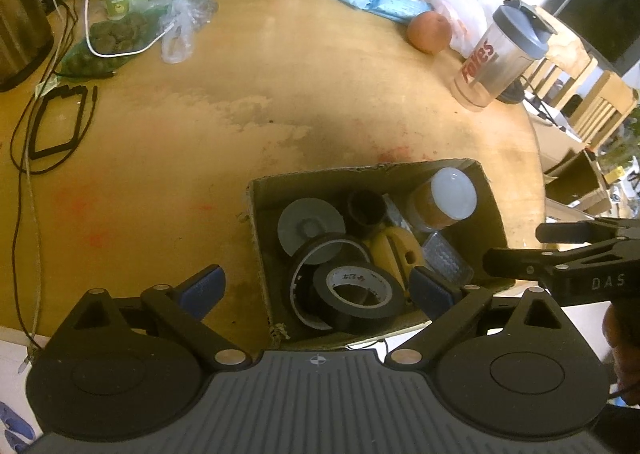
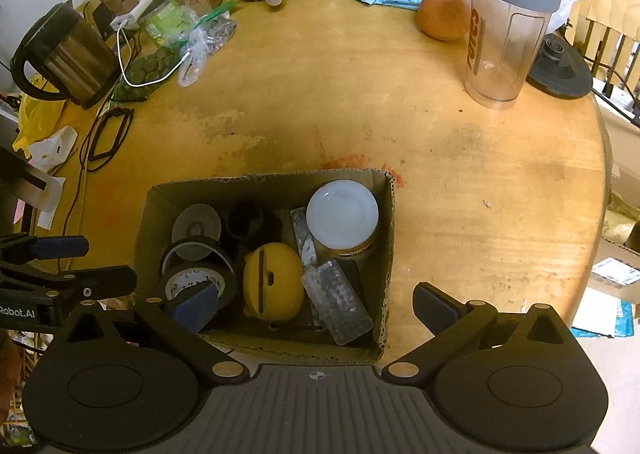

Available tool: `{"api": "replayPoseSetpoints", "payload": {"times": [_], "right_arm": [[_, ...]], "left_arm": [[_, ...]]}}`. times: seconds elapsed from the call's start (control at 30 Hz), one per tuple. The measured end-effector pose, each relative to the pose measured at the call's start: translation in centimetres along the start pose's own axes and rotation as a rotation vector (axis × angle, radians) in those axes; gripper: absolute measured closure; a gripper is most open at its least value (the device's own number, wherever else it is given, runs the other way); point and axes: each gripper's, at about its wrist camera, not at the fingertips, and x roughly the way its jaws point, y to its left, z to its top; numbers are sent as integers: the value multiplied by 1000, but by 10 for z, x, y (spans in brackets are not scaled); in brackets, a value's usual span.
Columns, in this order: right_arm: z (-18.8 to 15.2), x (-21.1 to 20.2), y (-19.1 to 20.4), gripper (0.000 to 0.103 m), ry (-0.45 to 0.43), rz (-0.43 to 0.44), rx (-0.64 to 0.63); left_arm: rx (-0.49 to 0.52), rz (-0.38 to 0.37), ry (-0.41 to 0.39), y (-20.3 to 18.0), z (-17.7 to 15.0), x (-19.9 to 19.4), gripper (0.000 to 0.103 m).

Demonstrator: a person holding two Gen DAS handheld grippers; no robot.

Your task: Organize rigid objects

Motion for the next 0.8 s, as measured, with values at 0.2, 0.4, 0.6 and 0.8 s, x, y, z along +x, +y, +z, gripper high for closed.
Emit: {"api": "replayPoseSetpoints", "payload": {"times": [0.2, 0.4, 0.6, 0.8], "right_arm": [[-2, 3, 1, 0, 14, -14, 5], [-4, 5, 3, 0, 26, -26, 6], [-4, 7, 5, 0, 39, -38, -2], [-3, 8, 9, 0, 58, -77, -15]], "left_arm": [[-5, 27, 0, 0, 1, -2, 3], [-10, 1, 16, 0, 0, -1, 3], [-40, -33, 19, 3, -4, 0, 2], [-46, 4, 26, 0, -6, 0, 0]]}}
